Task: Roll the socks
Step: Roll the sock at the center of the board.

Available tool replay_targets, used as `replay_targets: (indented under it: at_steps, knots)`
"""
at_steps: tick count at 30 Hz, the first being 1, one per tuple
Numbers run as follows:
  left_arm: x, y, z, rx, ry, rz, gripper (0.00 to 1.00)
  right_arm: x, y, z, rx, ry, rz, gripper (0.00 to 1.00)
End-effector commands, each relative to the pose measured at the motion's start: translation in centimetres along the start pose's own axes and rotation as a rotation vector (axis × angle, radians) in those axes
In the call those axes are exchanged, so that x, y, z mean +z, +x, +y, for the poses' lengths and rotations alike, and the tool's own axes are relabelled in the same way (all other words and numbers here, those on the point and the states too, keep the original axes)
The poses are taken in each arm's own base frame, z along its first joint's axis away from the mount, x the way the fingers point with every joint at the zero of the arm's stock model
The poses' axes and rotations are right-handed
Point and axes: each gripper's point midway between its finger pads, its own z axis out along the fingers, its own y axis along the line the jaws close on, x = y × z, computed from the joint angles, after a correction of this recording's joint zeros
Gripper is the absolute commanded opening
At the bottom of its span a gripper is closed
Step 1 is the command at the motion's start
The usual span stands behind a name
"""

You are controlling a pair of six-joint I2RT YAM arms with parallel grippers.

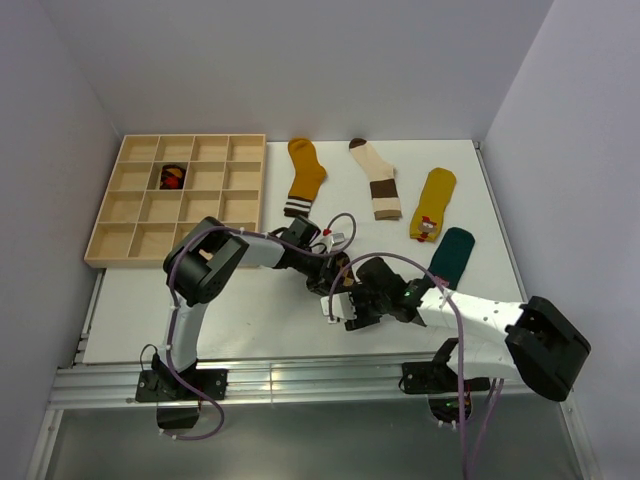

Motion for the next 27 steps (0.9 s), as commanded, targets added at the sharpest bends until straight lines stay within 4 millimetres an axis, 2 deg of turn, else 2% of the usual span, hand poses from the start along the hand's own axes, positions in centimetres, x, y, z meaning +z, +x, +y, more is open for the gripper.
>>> replay_targets:
  at_steps: [1, 5, 7, 9, 11, 12, 16, 18, 19, 20, 21, 22, 24, 25, 26, 27]
  knots:
    - [0.9, 3.0, 6.1, -0.071, -0.194, 0.049, 0.04, 0.9, 0.4, -0.6, -0.003, 0.003, 0.034, 0.48]
    - [0.6, 2.5, 5.7, -0.047, -0.202, 0.023, 0.15, 1.2, 0.8, 0.1, 0.024, -0.067, 0.063, 0.3]
    - [0.1, 1.7, 4.9, -0.016, -0.203, -0.021, 0.23, 1.0, 0.6, 0.6, 0.051, -0.119, 0.055, 0.29]
    - [-0.4, -0.2, 4.4, 0.043, -0.235, -0.106, 0.33, 0.3, 1.0, 1.1, 0.117, -0.215, 0.087, 0.27]
    - [-1.5, -1.8, 2.7, 0.096, -0.24, -0.186, 0.39, -0.6, 1.4, 1.4, 0.191, -0.299, 0.124, 0.26]
    - [-2.2, -3.9, 1.3, 0.149, -0.23, -0.272, 0.42, -0.9, 1.2, 1.5, 0.214, -0.33, 0.102, 0.26]
    - [-4.2, -7.1, -1.1, 0.178, -0.2, -0.442, 0.46, -2.2, 2.4, 1.1, 0.328, -0.37, 0.095, 0.26]
    - [-4.9, -7.9, -1.4, 0.162, -0.204, -0.498, 0.47, -2.8, 3.2, 0.9, 0.379, -0.385, 0.098, 0.26]
    - [-5.4, -7.7, -1.4, 0.136, -0.198, -0.52, 0.47, -2.7, 3.5, 1.2, 0.394, -0.412, 0.107, 0.26]
    - [-5.9, -8.3, -1.4, 0.132, -0.202, -0.573, 0.47, -2.7, 3.3, 0.8, 0.403, -0.42, 0.092, 0.27]
    - [-6.5, -8.3, -1.9, 0.127, -0.185, -0.603, 0.48, -3.1, 3.3, 1.3, 0.425, -0.463, 0.1, 0.27]
    - [-6.7, -7.5, -0.9, 0.08, -0.181, -0.614, 0.48, -2.9, 3.7, 1.6, 0.448, -0.503, 0.107, 0.27]
    - [-8.4, -8.3, -1.6, 0.097, -0.173, -0.713, 0.47, -3.2, 3.3, 1.4, 0.475, -0.561, 0.11, 0.27]
    - [-8.6, -7.5, -0.6, 0.091, -0.193, -0.726, 0.47, -2.9, 3.7, 1.9, 0.503, -0.618, 0.125, 0.27]
    - [-9.4, -7.9, -0.5, 0.107, -0.215, -0.78, 0.47, -3.3, 2.9, 1.3, 0.527, -0.653, 0.108, 0.27]
    - [-10.5, -7.9, -1.6, 0.14, -0.211, -0.822, 0.47, -3.5, 2.7, 1.2, 0.547, -0.686, 0.106, 0.27]
